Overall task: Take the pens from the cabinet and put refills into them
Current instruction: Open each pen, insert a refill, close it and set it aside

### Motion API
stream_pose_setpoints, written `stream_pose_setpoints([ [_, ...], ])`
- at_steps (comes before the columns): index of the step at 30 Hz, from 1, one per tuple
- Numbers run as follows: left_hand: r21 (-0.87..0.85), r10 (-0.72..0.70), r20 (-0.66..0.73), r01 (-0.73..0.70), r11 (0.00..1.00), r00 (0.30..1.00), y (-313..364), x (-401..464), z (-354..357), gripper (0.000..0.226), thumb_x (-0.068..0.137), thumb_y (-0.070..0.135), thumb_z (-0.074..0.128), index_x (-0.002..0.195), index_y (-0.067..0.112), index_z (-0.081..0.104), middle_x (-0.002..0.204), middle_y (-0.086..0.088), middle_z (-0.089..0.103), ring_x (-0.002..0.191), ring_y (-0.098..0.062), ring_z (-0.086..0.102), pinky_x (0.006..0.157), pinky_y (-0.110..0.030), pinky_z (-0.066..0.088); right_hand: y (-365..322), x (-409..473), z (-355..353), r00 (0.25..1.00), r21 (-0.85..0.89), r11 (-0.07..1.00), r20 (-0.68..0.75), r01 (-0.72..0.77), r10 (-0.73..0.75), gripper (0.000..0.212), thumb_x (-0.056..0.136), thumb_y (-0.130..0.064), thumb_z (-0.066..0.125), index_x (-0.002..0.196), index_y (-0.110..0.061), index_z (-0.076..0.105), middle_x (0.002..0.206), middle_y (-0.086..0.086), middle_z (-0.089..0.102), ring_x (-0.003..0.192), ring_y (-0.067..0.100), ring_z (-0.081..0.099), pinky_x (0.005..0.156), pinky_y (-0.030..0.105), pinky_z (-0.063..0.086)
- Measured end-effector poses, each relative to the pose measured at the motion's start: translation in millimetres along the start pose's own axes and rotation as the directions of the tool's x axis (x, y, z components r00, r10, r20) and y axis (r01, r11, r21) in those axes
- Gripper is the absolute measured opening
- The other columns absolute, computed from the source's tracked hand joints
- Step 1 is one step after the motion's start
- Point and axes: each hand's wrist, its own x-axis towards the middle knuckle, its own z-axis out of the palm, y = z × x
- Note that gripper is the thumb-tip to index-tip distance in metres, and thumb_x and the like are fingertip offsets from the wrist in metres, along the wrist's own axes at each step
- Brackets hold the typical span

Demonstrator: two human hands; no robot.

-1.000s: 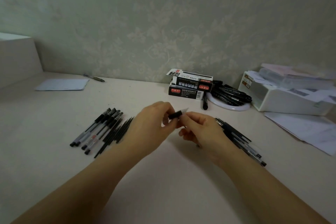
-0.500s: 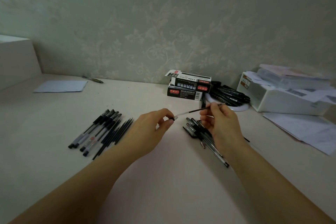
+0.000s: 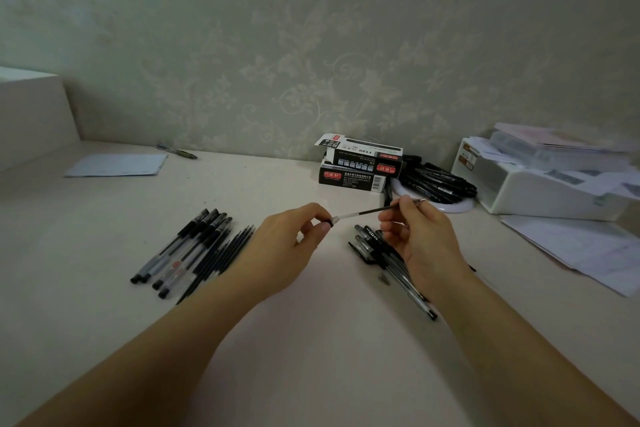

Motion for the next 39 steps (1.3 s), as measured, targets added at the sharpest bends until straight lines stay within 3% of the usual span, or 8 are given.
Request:
stream_pose_setpoints([
  [4,0.004,0.072,0.037,-0.072,0.997,0.997,3,-3,-2,0.013,0.096,0.034,0.050,0.101,0.035,0.062,0.080,0.018,0.058,0.069,0.011,0.051,0.062,-0.004,0.037,1,2,-2,0.998,-0.139,0.990,0.055,0.002,0.005,0.024,0.100,-0.025,0.055,0.084,-0.013,0.070,0.068,-0.001,0.068,0.060,0.008,0.059,0.062,0.023,0.050],
  [7,-0.024,0.099,0.042,-0.098,0.995,0.994,6,-4,1,0.012,0.095,0.032,0.052,0.100,0.032,0.063,0.079,0.017,0.058,0.065,0.007,0.051,0.061,-0.005,0.037,4,-3,-1,0.968,-0.422,0.901,0.250,0.103,0.006,0.021,0.094,-0.036,0.062,0.085,-0.024,0.076,0.077,-0.003,0.072,0.065,0.005,0.061,0.064,0.020,0.052],
  [13,0.007,0.070,0.018,-0.070,0.998,0.997,3,-2,0,0.011,0.096,0.033,0.050,0.099,0.032,0.061,0.078,0.016,0.059,0.068,0.011,0.051,0.061,-0.006,0.037,-1,-4,-5,0.874,-0.855,0.190,0.453,0.482,-0.178,0.031,0.074,-0.057,0.074,0.090,-0.032,0.069,0.082,-0.012,0.057,0.074,0.002,0.054,0.061,0.018,0.037],
  [20,0.021,0.049,0.036,-0.049,0.999,0.998,0,-2,1,0.009,0.095,0.037,0.051,0.098,0.035,0.060,0.079,0.015,0.058,0.066,0.008,0.050,0.058,-0.009,0.037,-17,-5,-16,0.891,-0.893,0.105,0.446,0.437,0.083,0.012,0.075,-0.035,0.080,0.084,-0.030,0.074,0.075,-0.015,0.065,0.070,0.000,0.059,0.062,0.019,0.043],
  [24,0.040,0.057,0.057,-0.059,0.997,0.997,0,-4,1,0.010,0.096,0.036,0.051,0.100,0.033,0.060,0.081,0.014,0.059,0.067,0.011,0.050,0.062,-0.006,0.036,-12,-4,-14,0.885,-0.883,0.135,0.460,0.449,0.073,0.005,0.084,-0.029,0.074,0.085,-0.026,0.077,0.081,-0.011,0.071,0.075,0.004,0.063,0.069,0.023,0.051],
  [27,0.041,0.056,0.061,-0.059,0.997,0.997,1,-4,0,0.012,0.096,0.035,0.051,0.101,0.032,0.061,0.081,0.014,0.059,0.068,0.013,0.050,0.063,-0.005,0.036,-15,-3,-16,0.869,-0.860,0.159,0.494,0.485,0.022,0.009,0.090,-0.027,0.067,0.089,-0.027,0.077,0.084,-0.014,0.070,0.074,-0.004,0.060,0.064,0.009,0.041],
  [33,0.057,0.050,0.076,-0.055,0.997,0.996,2,-3,0,0.013,0.096,0.035,0.051,0.102,0.031,0.061,0.084,0.014,0.059,0.068,0.015,0.048,0.062,-0.005,0.036,-33,-3,-23,0.865,-0.845,0.317,0.486,0.430,0.124,0.024,0.069,-0.044,0.085,0.087,-0.034,0.072,0.079,-0.014,0.070,0.062,-0.010,0.059,0.053,0.007,0.042],
  [39,0.064,0.041,0.099,-0.047,0.997,0.994,2,-4,1,0.012,0.096,0.038,0.050,0.102,0.033,0.060,0.086,0.015,0.058,0.069,0.014,0.048,0.055,-0.010,0.032,-26,-6,-24,0.850,-0.883,0.124,0.470,0.454,0.237,0.015,0.069,-0.037,0.084,0.076,-0.033,0.072,0.071,-0.016,0.064,0.063,-0.004,0.060,0.053,0.008,0.039],
])
